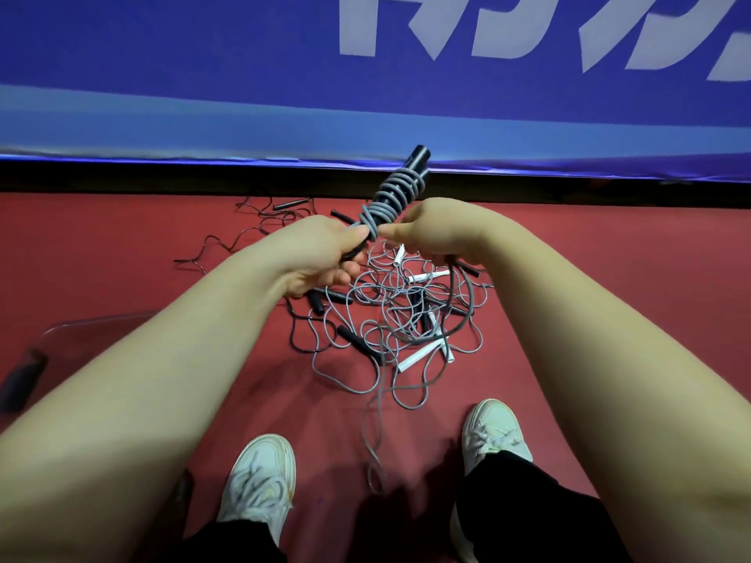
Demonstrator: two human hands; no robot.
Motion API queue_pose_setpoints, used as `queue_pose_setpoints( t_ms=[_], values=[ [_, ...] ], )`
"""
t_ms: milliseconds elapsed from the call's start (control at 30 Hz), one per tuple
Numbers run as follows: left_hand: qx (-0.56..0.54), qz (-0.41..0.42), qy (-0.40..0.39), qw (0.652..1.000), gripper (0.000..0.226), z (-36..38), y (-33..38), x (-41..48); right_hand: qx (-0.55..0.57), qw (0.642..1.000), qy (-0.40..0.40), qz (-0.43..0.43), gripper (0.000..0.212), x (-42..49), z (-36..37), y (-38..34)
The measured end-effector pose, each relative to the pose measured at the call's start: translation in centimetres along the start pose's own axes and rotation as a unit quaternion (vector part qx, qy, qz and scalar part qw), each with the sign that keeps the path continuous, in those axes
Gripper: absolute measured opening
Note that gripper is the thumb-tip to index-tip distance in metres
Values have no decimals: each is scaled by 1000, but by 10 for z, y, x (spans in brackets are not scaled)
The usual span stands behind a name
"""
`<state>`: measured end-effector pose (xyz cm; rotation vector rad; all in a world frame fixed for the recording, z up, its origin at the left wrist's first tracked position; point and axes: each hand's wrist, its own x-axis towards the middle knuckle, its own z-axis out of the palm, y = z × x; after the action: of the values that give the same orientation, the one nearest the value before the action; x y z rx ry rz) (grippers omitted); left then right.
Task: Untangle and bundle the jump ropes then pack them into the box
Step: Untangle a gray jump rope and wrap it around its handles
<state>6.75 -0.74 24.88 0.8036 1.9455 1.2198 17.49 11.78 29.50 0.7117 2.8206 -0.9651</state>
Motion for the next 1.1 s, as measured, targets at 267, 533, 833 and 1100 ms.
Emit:
queue_pose_setpoints(
  t_ms=[267,533,833,1100],
  values=[
    [374,110,288,875,36,30,14,-8,303,953,17,3,28,8,1,-5],
    [-123,-54,-43,990,44,-31,18,-35,-166,962,187,-107,35,4,2,-5],
    [255,-75,-54,962,36,-37,74,-38,-394,864,264,-169,27,5,24,-15],
    [423,-13,134,896,14,-6,40,-3,-131,959,213,-136,44,17,26,-9]
  ],
)
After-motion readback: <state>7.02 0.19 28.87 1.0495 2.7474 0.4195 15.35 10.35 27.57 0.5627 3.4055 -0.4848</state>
